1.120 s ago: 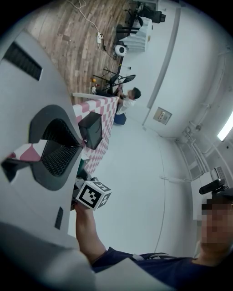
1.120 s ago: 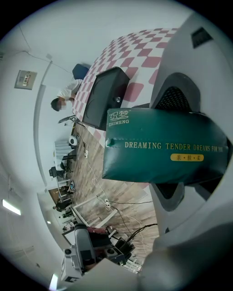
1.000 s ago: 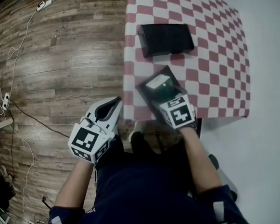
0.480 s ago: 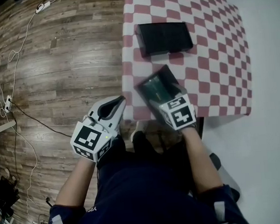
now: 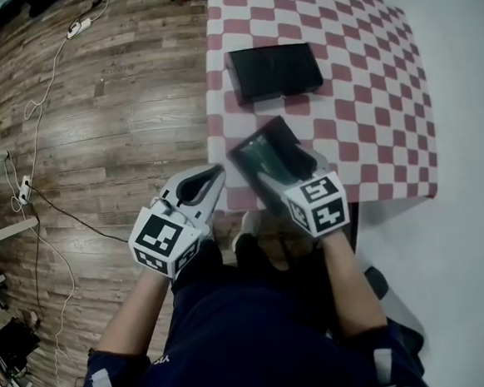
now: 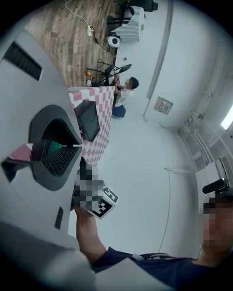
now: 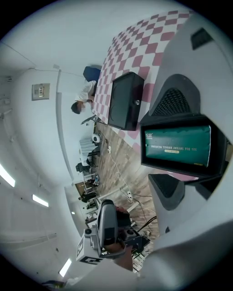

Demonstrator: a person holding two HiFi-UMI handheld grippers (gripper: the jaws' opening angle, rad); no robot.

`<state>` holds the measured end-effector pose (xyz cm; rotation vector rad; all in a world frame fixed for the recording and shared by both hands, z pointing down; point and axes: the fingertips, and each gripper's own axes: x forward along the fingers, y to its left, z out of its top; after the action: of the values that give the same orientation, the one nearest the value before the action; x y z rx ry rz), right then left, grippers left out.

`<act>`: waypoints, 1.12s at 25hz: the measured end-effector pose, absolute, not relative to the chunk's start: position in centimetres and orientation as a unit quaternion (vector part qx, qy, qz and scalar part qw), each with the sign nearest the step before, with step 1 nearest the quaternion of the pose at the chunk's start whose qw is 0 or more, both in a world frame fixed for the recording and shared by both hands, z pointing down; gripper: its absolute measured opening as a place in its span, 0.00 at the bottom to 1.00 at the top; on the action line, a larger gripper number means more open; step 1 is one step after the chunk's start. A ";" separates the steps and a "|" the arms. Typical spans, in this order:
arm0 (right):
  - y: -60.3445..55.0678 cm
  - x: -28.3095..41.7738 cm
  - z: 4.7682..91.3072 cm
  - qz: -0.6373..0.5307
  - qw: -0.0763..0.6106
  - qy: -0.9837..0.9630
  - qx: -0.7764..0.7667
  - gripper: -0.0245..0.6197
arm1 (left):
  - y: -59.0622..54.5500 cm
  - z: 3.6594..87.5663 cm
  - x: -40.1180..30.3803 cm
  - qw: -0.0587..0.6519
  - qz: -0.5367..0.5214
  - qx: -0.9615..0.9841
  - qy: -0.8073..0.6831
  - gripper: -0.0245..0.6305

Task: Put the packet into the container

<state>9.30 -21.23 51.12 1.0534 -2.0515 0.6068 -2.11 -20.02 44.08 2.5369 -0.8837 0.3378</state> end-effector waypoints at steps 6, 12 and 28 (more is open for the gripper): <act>-20.8 11.0 47.3 0.217 0.301 -0.819 0.438 0.44 | -19.5 42.2 -0.3 0.193 0.128 0.921 -0.314 0.09; -19.7 13.0 44.9 0.202 0.260 -0.826 0.457 0.29 | -18.8 40.9 1.0 0.174 0.133 0.923 -0.315 0.09; -15.8 14.7 42.2 0.186 0.210 -0.837 0.469 0.08 | -16.6 39.1 3.3 0.156 0.133 0.927 -0.315 0.09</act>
<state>14.69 -15.77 42.21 1.3040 -2.3278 0.5164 3.26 -16.57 39.08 2.6547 -0.9009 0.3823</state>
